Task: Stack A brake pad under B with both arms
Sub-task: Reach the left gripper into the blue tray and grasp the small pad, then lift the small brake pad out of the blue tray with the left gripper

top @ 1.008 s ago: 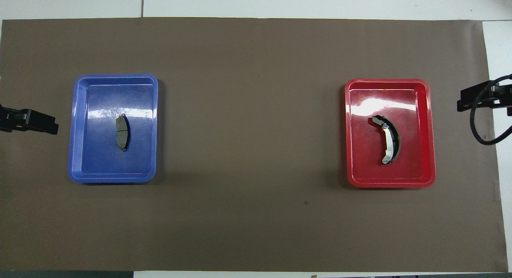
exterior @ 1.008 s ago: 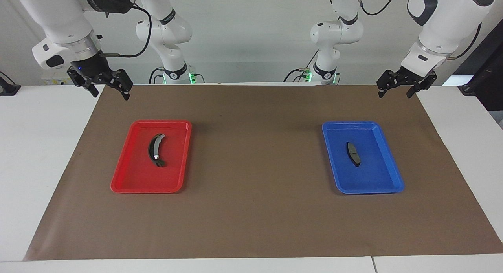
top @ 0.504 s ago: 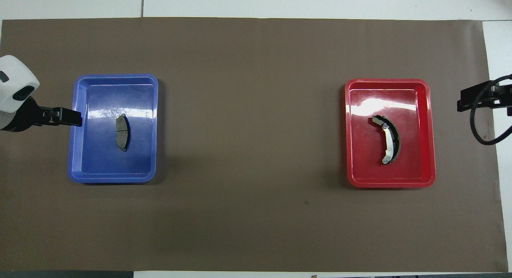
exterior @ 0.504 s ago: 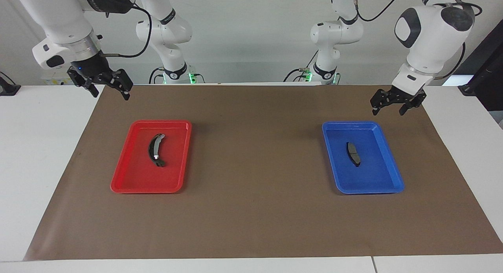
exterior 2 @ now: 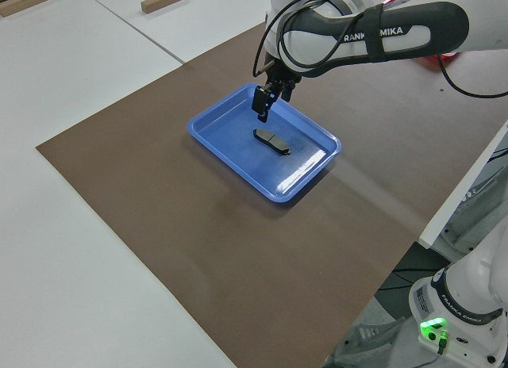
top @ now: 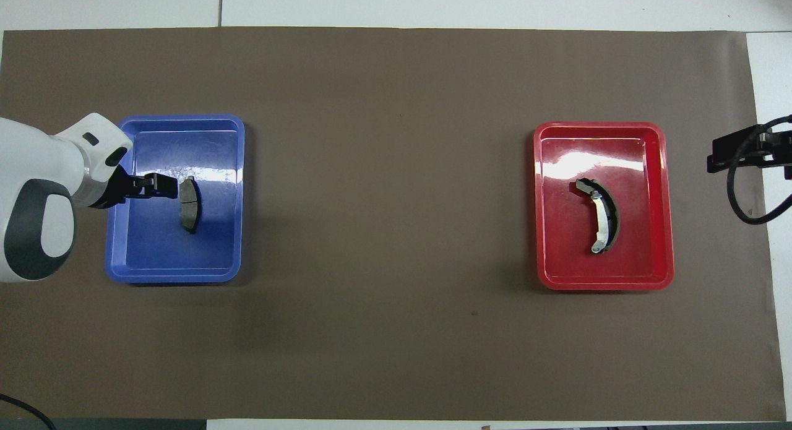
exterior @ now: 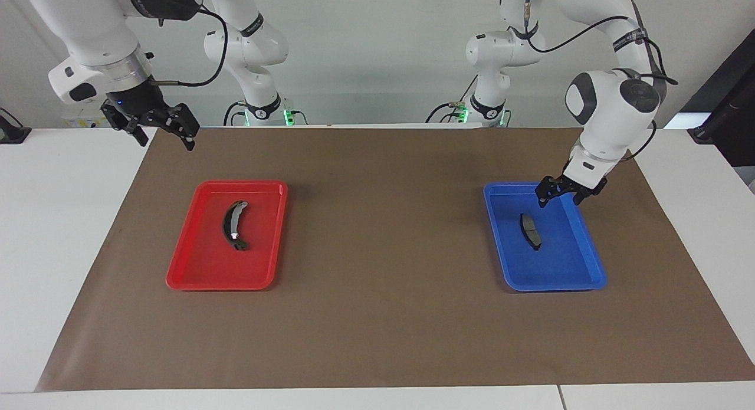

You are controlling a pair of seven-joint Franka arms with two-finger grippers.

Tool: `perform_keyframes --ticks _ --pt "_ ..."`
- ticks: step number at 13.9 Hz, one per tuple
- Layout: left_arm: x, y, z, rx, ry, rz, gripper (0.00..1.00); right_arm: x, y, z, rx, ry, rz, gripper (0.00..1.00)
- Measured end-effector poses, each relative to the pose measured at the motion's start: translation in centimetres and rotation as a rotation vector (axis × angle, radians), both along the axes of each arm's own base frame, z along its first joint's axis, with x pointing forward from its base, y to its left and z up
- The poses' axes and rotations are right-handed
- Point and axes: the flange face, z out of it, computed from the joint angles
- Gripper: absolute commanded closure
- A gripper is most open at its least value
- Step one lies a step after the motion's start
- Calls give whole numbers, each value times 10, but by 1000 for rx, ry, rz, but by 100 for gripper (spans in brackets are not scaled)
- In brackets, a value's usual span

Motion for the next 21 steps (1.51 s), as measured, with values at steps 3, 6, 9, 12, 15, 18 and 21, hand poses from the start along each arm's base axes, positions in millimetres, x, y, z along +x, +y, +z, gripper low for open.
perform_keyframes --ticks 3,6,9,12,15,18,21 --pt "-4 -15 -42 -6 -22 0 2 0 0 0 0 0 0 0" --pt "-11 -17 -64 -6 -20 -1 2 0 0 0 0 0 0 0" --pt "-15 -16 -75 -6 -16 2 2 0 0 0 0 0 0 0" --pt "-15 -12 -92 -6 -7 10 2 0 0 0 0 0 0 0" --pt "-15 -10 -102 -6 5 14 2 0 0 0 0 1 0 0" --pt "-15 -10 -102 -6 5 14 38 0 0 -3 0 5 0 0" --pt "-15 -10 -99 -4 10 -17 94 0 0 -3 0 7 0 0"
